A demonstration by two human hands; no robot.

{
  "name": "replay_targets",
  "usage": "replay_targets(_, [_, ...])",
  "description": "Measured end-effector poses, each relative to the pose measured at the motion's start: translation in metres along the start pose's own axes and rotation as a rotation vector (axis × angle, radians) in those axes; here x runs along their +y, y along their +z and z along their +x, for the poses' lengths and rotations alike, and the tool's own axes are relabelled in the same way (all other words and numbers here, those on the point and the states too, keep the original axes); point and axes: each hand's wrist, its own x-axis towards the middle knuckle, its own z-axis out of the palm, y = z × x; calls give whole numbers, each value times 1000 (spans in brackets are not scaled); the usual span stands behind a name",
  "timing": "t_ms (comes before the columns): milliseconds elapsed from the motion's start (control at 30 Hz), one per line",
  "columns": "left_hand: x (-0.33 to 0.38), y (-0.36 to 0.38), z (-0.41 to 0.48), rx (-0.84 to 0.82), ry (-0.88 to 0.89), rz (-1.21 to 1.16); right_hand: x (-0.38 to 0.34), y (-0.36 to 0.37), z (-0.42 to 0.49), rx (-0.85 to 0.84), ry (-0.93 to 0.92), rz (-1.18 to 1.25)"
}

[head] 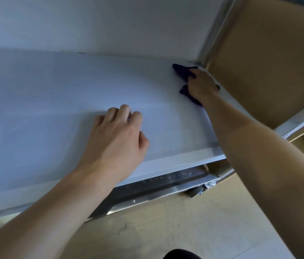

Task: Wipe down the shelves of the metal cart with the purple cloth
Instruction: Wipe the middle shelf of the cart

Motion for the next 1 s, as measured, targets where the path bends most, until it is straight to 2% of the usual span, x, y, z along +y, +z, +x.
replay_targets(167, [0,2,0,16,24,9,33,-6,14,8,59,-63])
replay_targets(433, [1,3,0,26,32,10,20,-5,33,-55,52,53])
replay_targets(733, [1,6,-1,37,37,20,-10,13,62,-64,-23,71])
replay_targets(1000, [1,5,2,25,24,16,-94,43,45,-172,-320,106])
